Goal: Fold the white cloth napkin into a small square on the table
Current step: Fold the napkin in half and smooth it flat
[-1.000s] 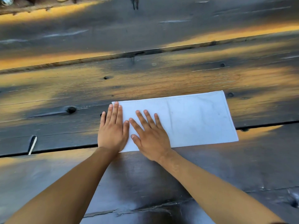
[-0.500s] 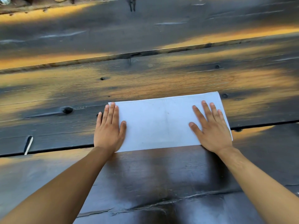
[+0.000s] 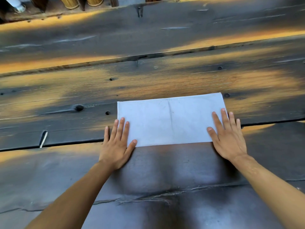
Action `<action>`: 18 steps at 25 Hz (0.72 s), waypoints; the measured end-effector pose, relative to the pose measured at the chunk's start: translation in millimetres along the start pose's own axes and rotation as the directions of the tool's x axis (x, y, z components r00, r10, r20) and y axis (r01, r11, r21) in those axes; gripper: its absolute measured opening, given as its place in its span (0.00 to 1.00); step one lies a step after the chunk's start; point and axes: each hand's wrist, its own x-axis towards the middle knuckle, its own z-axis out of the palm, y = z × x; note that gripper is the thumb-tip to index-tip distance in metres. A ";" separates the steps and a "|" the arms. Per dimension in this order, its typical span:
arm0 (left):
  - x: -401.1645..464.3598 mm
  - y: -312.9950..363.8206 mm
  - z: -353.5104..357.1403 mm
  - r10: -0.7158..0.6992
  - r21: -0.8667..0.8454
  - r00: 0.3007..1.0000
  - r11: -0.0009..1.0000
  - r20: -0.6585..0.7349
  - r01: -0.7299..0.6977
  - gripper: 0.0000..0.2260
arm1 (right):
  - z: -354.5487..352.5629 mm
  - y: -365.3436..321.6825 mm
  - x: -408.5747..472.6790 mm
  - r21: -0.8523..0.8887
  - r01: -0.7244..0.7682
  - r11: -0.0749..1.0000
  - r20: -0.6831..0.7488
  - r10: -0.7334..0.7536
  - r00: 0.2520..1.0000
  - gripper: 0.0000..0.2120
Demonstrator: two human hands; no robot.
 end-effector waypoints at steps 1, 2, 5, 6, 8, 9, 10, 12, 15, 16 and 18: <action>-8.3 0.2 3.6 -0.008 0.008 1.000 1.000 0.019 0.008 0.32 | 2.3 2.1 -4.1 -0.014 0.003 1.000 0.013 -0.003 1.000 0.34; -11.5 -0.4 4.2 -0.024 0.011 0.999 1.000 0.033 0.024 0.31 | 2.9 2.9 -8.1 -0.017 0.001 1.000 0.025 0.000 1.000 0.34; -9.2 1.0 -3.3 -0.066 0.060 0.995 0.996 0.071 0.062 0.31 | 3.3 -1.0 -32.7 -0.005 -0.042 0.999 0.060 0.042 0.997 0.36; -9.1 2.9 -8.2 -0.104 0.074 0.993 0.992 0.053 0.100 0.32 | 6.2 -3.5 -46.4 0.001 -0.065 0.998 0.066 0.065 0.996 0.36; -15.1 14.7 -17.8 -0.203 0.009 0.978 0.979 -0.051 0.204 0.31 | 13.3 -13.5 -77.9 0.025 -0.136 0.990 0.068 0.134 0.989 0.36; -22.6 26.4 -23.5 -0.227 -0.052 0.966 0.974 -0.120 0.222 0.28 | 15.2 -20.9 -93.5 0.043 -0.186 0.982 0.072 0.183 0.981 0.36; -33.6 41.3 -26.4 -0.210 -0.096 0.960 0.976 -0.187 0.195 0.24 | 16.2 -29.8 -108.1 0.067 -0.239 0.969 0.089 0.233 0.968 0.37; -62.6 79.3 -23.3 -0.089 -0.138 0.964 0.989 -0.251 0.055 0.22 | 17.3 -49.3 -133.4 0.115 -0.339 0.934 0.127 0.324 0.937 0.39; -102.0 142.7 -14.0 0.251 -0.182 0.952 0.942 -0.173 -0.281 0.25 | 12.4 -83.7 -155.9 0.145 -0.449 0.882 0.241 0.408 0.880 0.40; -111.3 161.4 -9.2 0.363 -0.187 0.921 0.904 -0.142 -0.385 0.24 | 10.0 -92.6 -159.4 0.153 -0.473 0.868 0.292 0.418 0.861 0.41; -127.7 191.3 -4.3 0.478 -0.206 0.873 0.848 -0.099 -0.488 0.23 | 3.5 -101.3 -166.6 0.157 -0.481 0.863 0.330 0.413 0.849 0.40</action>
